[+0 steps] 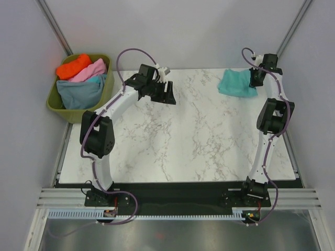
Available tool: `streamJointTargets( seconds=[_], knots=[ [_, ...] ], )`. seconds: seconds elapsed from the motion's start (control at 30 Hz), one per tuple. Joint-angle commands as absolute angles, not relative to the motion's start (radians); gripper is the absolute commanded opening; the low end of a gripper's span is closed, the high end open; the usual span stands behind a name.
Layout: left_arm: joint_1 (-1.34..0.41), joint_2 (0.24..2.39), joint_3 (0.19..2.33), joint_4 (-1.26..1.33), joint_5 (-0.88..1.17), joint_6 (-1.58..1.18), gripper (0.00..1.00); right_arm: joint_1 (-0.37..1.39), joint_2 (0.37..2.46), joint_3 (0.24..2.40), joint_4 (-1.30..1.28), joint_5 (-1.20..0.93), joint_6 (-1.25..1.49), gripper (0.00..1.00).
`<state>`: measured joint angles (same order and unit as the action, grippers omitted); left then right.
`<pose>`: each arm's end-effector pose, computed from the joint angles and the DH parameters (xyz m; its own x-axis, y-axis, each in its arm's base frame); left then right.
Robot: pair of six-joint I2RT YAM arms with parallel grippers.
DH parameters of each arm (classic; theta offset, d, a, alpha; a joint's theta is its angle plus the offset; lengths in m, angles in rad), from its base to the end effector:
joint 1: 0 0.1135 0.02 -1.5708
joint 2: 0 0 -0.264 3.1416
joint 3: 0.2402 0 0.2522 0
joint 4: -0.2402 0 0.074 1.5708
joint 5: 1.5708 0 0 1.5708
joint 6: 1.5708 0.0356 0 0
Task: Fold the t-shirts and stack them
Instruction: Neatly place the folded tshirt to the corner
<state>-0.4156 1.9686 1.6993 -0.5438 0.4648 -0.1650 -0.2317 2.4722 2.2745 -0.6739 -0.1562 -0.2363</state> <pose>0.4026 -0.1951 0.2727 -0.7611 0.1754 -0.6244 0.5249 0.7322 -0.4341 0.5359 -0.1207 0.2045 -0.7545 -0.0596 -0.6536 -0.0486 0.9982 -0.0349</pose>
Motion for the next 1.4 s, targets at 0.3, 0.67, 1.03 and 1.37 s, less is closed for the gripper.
streamJointTargets(
  seconds=[0.3, 0.67, 1.03, 1.37],
  knots=[
    [-0.429, 1.901, 1.671, -0.545, 0.426, -0.098, 0.74, -0.275, 2.537, 2.387, -0.554, -0.012, -0.359, 0.00],
    [-0.471, 1.891, 1.671, -0.546, 0.417, -0.087, 0.76, -0.282, 2.430, 2.405, -0.477, 0.100, -0.206, 0.82],
    [-0.472, 1.904, 1.697, -0.520, 0.456, -0.132, 0.76, -0.271, 2.158, 2.183, -0.538, -0.312, 0.006, 0.77],
    [-0.472, 1.878, 1.651, -0.525, 0.448, -0.130, 0.76, -0.273, 2.194, 1.899, -0.503, -0.684, 0.247, 0.77]
  ],
)
